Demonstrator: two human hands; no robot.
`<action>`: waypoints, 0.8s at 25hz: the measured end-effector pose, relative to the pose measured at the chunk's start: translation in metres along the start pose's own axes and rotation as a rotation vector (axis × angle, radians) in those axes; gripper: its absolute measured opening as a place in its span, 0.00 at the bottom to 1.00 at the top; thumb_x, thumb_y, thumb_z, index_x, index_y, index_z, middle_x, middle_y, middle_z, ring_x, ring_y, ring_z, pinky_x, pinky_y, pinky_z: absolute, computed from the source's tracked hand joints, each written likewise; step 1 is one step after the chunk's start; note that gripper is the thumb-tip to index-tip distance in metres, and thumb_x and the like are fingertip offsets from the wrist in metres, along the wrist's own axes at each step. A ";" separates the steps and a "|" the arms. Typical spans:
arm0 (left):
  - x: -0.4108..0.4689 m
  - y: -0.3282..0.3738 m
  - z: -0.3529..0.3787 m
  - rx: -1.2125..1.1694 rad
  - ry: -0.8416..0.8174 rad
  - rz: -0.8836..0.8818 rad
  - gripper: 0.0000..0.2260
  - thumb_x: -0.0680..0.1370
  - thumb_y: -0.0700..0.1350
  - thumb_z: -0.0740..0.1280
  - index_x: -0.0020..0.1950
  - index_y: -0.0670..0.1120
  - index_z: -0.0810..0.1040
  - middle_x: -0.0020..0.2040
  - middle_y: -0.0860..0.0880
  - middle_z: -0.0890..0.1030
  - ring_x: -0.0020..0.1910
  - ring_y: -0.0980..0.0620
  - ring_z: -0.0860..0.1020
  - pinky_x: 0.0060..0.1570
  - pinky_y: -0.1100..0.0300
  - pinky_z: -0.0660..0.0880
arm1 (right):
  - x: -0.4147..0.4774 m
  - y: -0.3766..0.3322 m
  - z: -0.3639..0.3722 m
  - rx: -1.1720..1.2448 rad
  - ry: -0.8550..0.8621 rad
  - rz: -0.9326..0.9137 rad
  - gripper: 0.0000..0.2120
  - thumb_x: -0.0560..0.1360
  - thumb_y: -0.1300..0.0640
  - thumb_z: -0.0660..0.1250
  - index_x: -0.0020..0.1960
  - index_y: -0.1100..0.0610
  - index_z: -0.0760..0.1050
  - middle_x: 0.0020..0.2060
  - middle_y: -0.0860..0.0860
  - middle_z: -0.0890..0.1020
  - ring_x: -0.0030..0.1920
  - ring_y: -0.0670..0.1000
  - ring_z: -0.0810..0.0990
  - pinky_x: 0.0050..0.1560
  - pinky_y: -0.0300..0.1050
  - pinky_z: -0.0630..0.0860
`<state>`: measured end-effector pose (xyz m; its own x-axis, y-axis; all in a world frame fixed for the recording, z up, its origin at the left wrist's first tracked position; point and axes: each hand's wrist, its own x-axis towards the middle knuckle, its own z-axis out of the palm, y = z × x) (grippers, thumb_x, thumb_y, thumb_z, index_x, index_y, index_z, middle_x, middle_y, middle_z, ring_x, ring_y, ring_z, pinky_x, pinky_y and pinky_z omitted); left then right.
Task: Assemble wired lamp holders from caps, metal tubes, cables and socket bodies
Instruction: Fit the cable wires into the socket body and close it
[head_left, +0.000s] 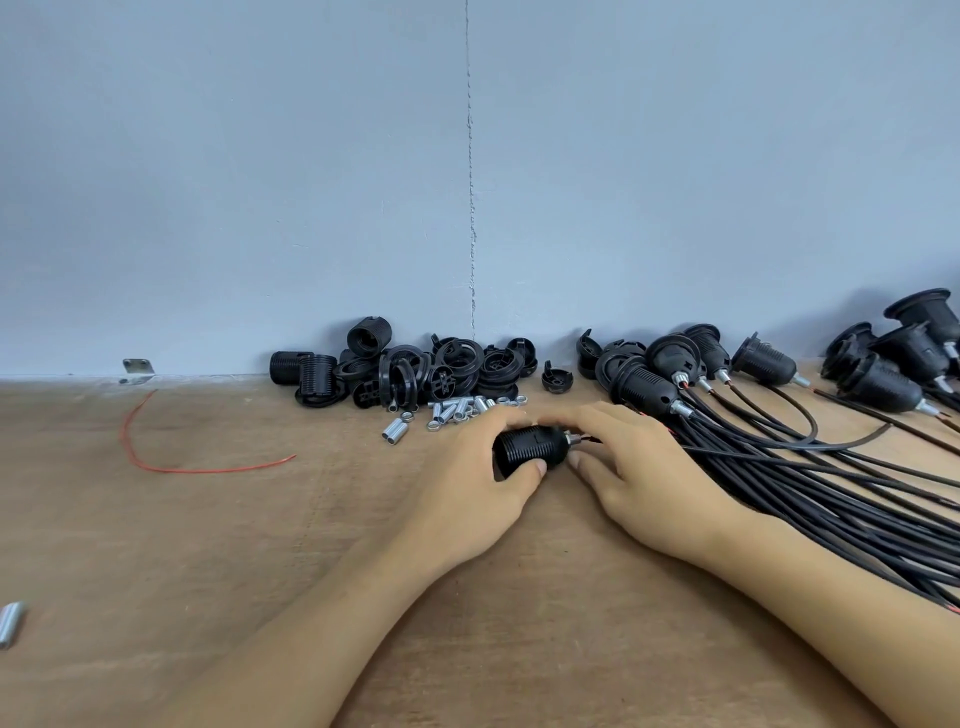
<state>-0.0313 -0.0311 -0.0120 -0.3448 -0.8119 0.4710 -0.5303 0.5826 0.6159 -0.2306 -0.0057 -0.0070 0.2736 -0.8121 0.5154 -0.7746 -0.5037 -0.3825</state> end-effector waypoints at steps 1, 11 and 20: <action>0.001 -0.002 0.000 0.018 0.008 -0.014 0.14 0.76 0.48 0.73 0.60 0.60 0.79 0.48 0.69 0.78 0.49 0.74 0.74 0.49 0.82 0.63 | 0.000 0.002 0.001 0.021 0.006 0.020 0.25 0.76 0.65 0.69 0.68 0.45 0.75 0.58 0.41 0.80 0.61 0.44 0.76 0.66 0.48 0.72; 0.007 -0.008 0.004 0.040 0.058 -0.128 0.11 0.74 0.55 0.74 0.54 0.56 0.79 0.41 0.61 0.77 0.42 0.63 0.74 0.38 0.72 0.64 | 0.009 -0.005 0.005 0.009 0.141 0.109 0.12 0.78 0.60 0.68 0.60 0.51 0.81 0.54 0.43 0.81 0.56 0.40 0.77 0.58 0.24 0.66; 0.008 -0.008 0.001 -0.026 0.023 -0.140 0.10 0.73 0.55 0.74 0.50 0.58 0.76 0.36 0.60 0.76 0.40 0.68 0.74 0.38 0.74 0.65 | 0.085 -0.021 0.025 -0.063 0.053 0.378 0.17 0.77 0.55 0.68 0.65 0.49 0.78 0.56 0.52 0.78 0.55 0.53 0.79 0.58 0.49 0.75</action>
<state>-0.0308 -0.0420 -0.0142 -0.2509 -0.8845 0.3934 -0.5514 0.4646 0.6929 -0.1771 -0.0720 0.0256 -0.0659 -0.9199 0.3865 -0.8490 -0.1518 -0.5061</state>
